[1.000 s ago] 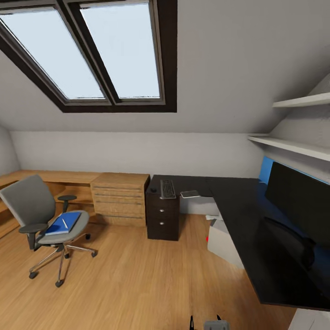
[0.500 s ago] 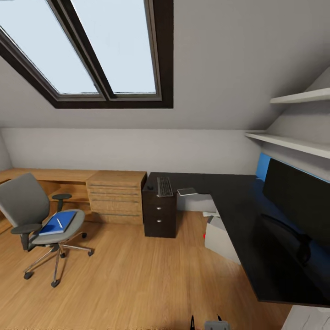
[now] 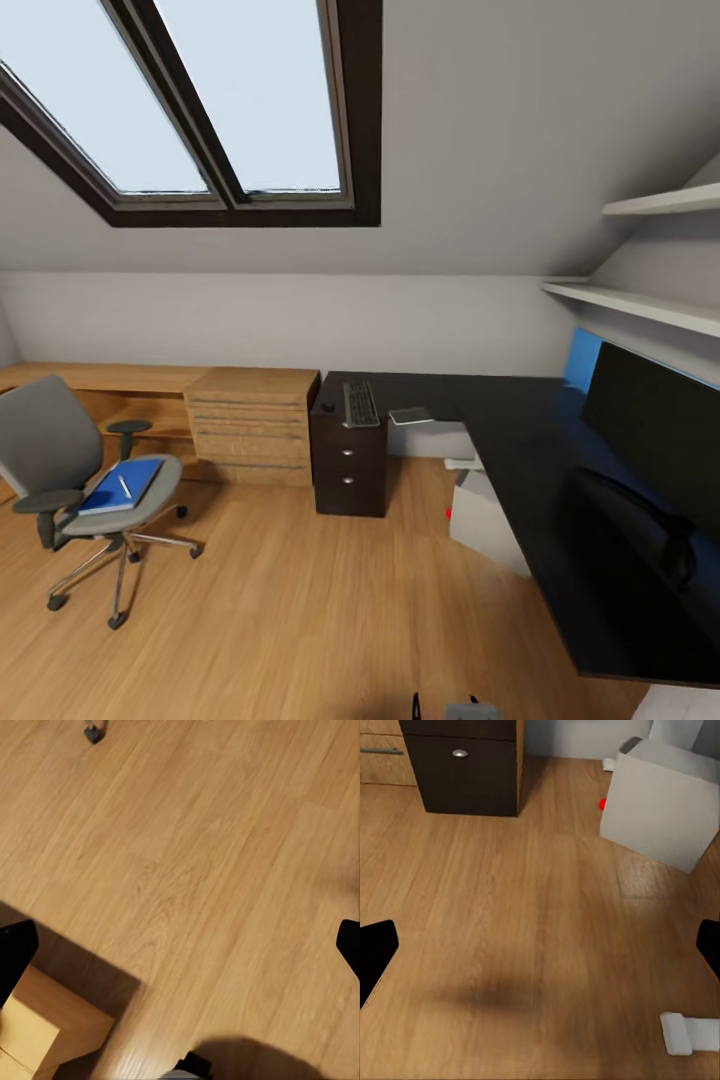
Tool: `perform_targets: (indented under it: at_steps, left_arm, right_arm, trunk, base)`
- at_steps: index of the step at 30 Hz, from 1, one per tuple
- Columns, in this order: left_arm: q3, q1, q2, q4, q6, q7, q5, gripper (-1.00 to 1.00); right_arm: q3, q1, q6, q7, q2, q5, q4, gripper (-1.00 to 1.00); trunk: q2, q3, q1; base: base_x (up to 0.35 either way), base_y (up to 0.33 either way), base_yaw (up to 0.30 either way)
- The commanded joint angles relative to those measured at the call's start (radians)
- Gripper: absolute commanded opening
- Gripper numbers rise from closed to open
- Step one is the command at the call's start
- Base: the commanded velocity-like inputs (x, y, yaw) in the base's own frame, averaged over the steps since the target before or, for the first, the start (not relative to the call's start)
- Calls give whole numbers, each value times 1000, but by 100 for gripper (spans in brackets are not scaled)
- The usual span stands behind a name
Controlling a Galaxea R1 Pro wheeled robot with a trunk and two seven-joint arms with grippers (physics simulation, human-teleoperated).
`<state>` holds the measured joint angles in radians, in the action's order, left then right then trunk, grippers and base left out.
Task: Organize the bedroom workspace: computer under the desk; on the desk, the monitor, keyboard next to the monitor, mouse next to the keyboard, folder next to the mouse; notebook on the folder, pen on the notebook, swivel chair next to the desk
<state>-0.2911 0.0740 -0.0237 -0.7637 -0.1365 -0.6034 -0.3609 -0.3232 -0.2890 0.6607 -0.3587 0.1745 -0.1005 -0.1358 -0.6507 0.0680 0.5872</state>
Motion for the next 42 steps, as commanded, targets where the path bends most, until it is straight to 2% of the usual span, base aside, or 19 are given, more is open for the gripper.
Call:
perform_targets:
  at_steps: [1,3,7,19,42]
  left_arm:
    - [-4,0,1,0,-6,-4,-10,100]
    - [-4,0,1,1,-6,-3,-11,100]
    - [-4,0,1,1,-6,-3,-12,100]
    - [-3,0,2,40,-1,55,-12,100]
    - [0,0,5,52,-3,59,-18,100]
  right_arm:
    - [-8,-1,3,8,0,-16,1,100]
    - [-7,-1,2,42,0,-51,1,100]
    - [-7,-1,2,50,0,-69,1,100]
    - [-7,-1,2,51,0,-73,1,100]
    - [-15,-1,5,55,0,-61,2,100]
  trunk:
    - [-1,3,1]
    - [-1,6,1]
    - [-1,13,1]
    - [-1,32,1]
    - [-1,36,1]
  base:
    - [314,23,0]
    - [320,5,0]
    - [322,2,1]
    - [324,0,77]
    - [326,83,13]
